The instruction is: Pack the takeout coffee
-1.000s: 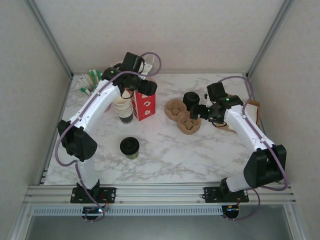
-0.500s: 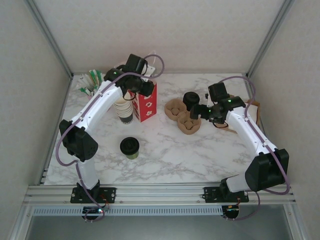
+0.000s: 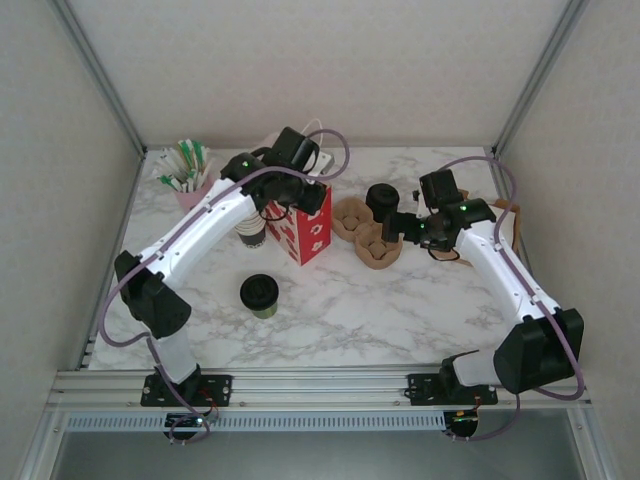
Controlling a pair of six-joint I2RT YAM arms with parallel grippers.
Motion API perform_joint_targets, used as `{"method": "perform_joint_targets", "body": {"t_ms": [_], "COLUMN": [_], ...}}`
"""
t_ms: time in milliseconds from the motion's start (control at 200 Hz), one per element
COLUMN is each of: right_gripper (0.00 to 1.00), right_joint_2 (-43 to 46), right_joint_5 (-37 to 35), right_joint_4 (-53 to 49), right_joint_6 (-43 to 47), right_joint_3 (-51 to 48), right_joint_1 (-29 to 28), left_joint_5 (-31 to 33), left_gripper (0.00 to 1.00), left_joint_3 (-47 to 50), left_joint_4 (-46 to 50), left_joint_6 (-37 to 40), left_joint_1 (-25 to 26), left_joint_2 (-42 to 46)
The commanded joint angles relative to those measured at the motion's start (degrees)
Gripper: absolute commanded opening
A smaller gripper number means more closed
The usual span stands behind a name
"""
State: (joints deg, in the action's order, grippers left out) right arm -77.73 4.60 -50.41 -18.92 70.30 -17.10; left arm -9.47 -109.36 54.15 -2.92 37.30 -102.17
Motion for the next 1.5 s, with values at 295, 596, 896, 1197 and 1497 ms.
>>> {"method": "perform_joint_targets", "body": {"t_ms": [295, 596, 896, 1197, 1497], "right_gripper": [0.99, 0.99, 0.96, 0.89, 0.84], "right_joint_2": [1.8, -2.4, -6.3, -14.1, -25.9], "right_joint_5": [1.3, 8.2, 11.9, 15.5, 18.4], "right_joint_4": [-0.7, 0.1, 2.3, 4.7, 5.1], "right_joint_6": [-1.1, 2.3, 1.4, -0.2, -1.3], "right_joint_3": [-1.2, 1.5, 3.6, 10.5, 22.5], "right_joint_1": [0.3, 0.3, 0.4, -0.1, -1.9], "left_joint_5": [3.6, 5.2, 9.1, 9.4, 10.6], "left_gripper": [0.15, 0.26, 0.22, 0.23, 0.44], "left_joint_3": [6.1, 5.8, -0.1, -0.5, -1.4], "left_joint_4": [1.7, 0.1, 3.9, 5.6, 4.3], "left_joint_6": [-6.9, -8.2, -10.0, -12.1, -12.4], "left_joint_1": [7.1, 9.6, 9.6, 10.0, 10.1], "left_joint_2": [5.6, 5.1, 3.2, 3.7, 4.3]}}
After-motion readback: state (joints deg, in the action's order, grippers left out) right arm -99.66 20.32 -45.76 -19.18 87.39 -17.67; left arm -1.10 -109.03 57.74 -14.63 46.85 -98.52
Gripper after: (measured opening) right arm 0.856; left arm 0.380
